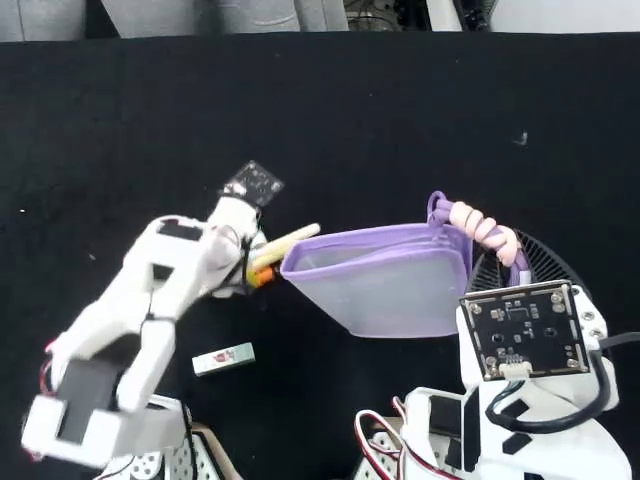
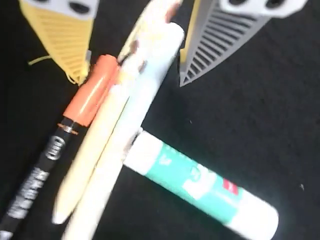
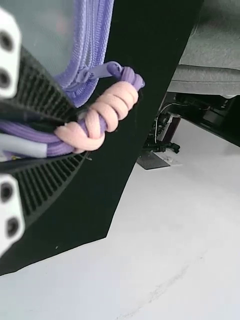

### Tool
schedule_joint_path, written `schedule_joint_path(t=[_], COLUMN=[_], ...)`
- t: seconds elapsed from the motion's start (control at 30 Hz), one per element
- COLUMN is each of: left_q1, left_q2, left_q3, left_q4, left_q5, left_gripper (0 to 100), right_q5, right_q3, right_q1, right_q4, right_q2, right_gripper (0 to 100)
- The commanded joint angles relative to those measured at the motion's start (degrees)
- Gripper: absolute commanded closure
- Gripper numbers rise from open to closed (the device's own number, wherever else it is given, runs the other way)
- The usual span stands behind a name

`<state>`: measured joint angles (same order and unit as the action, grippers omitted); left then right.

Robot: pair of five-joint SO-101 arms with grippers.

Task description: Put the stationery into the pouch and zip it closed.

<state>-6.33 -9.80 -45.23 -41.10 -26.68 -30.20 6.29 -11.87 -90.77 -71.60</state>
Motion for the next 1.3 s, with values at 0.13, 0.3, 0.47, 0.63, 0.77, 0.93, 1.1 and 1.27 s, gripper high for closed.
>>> schedule_joint_path(t=[0.13, 0.3, 0.47, 0.63, 0.77, 0.93, 1.1, 1.27], left_q1=[4.79, 4.53, 4.97, 5.14, 5.14, 5.76, 6.55, 6.29], left_q2=[9.76, 10.37, 10.37, 10.29, 10.29, 10.2, 5.19, -4.92], left_q3=[9.71, 9.8, 9.71, 9.71, 12.26, 18.68, 23.34, 23.34], left_q4=[-0.26, -0.26, -0.26, -0.44, -5.36, -13.19, -19.6, -21.45], left_q5=[2.99, 2.9, 2.9, 3.08, 3.16, 3.34, 3.34, 3.34], left_gripper=[73, 73, 84, 96, 97, 97, 97, 97], right_q5=[0.44, 0.44, 0.53, 0.44, 0.35, 0.35, 0.18, 0.18], right_q3=[0.4, 1.8, 1.8, 1.8, 1.63, 1.63, 1.8, 1.8], right_q1=[-0.62, -0.62, -0.62, -0.62, -0.62, -0.62, -0.62, -0.62], right_q4=[0.26, 1.32, 1.32, 1.23, 1.05, 0.97, 0.97, 0.97], right_q2=[0.57, 0.57, 0.57, 0.57, 0.57, 0.57, 0.57, 0.57], right_gripper=[98.8, 98.8, 98.8, 98.8, 98.8, 98.8, 98.8, 98.8])
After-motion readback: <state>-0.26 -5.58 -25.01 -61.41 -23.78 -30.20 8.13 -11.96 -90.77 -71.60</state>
